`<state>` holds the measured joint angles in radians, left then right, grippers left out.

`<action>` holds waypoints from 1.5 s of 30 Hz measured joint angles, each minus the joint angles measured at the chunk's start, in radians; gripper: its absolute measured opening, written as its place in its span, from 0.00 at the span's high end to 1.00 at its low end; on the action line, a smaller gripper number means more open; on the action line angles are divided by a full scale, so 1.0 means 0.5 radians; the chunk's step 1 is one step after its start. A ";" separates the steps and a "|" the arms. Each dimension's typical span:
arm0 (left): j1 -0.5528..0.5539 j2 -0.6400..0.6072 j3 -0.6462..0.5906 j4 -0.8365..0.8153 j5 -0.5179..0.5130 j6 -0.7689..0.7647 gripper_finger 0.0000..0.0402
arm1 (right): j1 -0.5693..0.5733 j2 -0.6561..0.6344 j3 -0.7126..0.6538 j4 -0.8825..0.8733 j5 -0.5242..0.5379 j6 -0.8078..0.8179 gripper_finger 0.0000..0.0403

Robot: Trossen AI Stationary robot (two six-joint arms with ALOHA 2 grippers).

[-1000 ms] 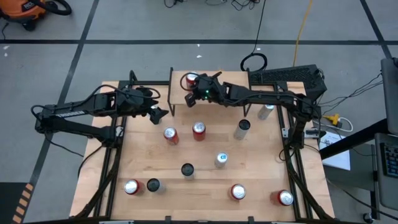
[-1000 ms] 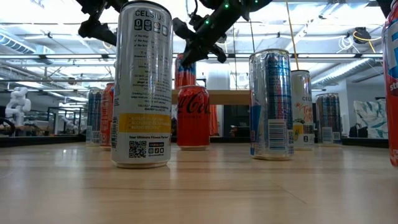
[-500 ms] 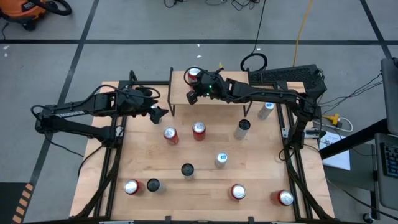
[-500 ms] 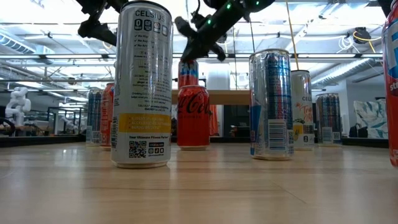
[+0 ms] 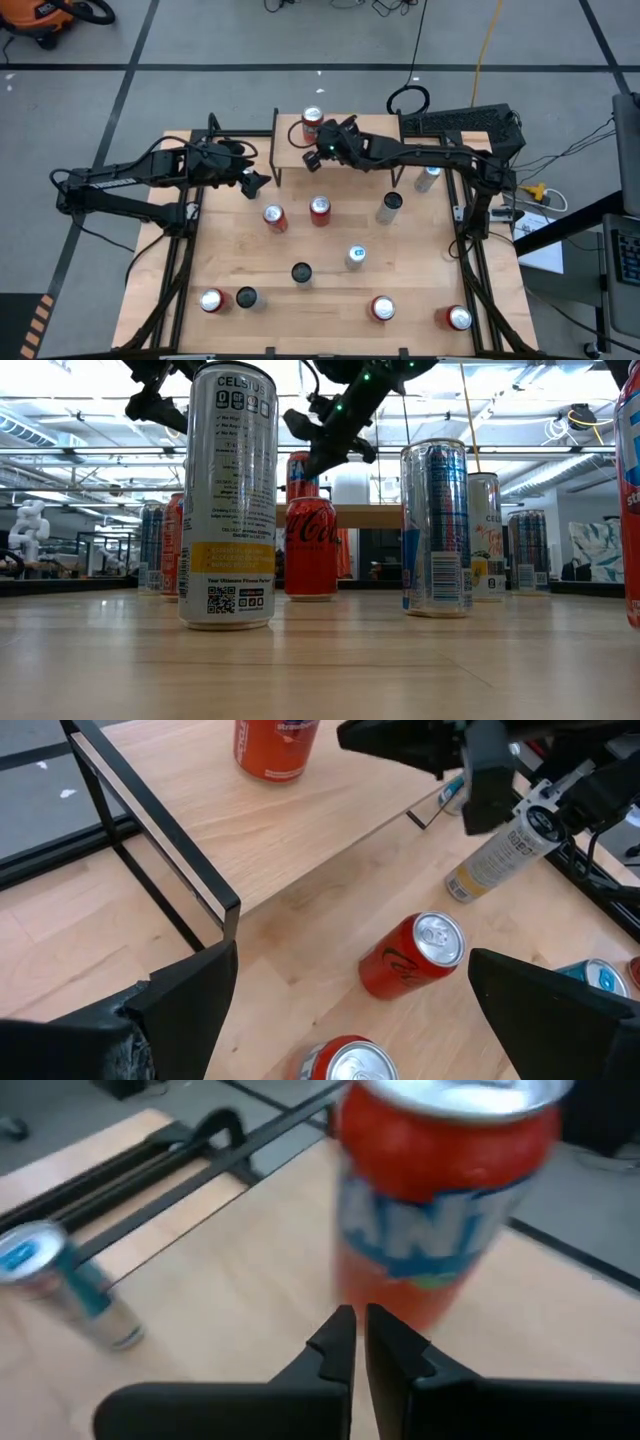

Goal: Place canned beverage on shelf
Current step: Put the middle red soda can on the shelf

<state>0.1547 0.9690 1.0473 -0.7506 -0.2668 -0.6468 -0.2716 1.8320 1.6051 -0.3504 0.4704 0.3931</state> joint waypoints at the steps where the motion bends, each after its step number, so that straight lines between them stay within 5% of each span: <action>1: 0.000 0.000 0.000 0.000 0.000 0.000 0.00 | -0.014 0.000 0.000 0.005 0.012 0.007 0.98; 45: 0.000 0.000 0.000 0.000 -0.038 -0.005 0.00 | -0.069 0.227 0.002 0.665 -0.108 0.013 0.98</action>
<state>0.1547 0.9691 1.0473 -0.7508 -0.2859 -0.6495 -0.3060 1.9457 1.6062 -0.0178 0.4166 0.3998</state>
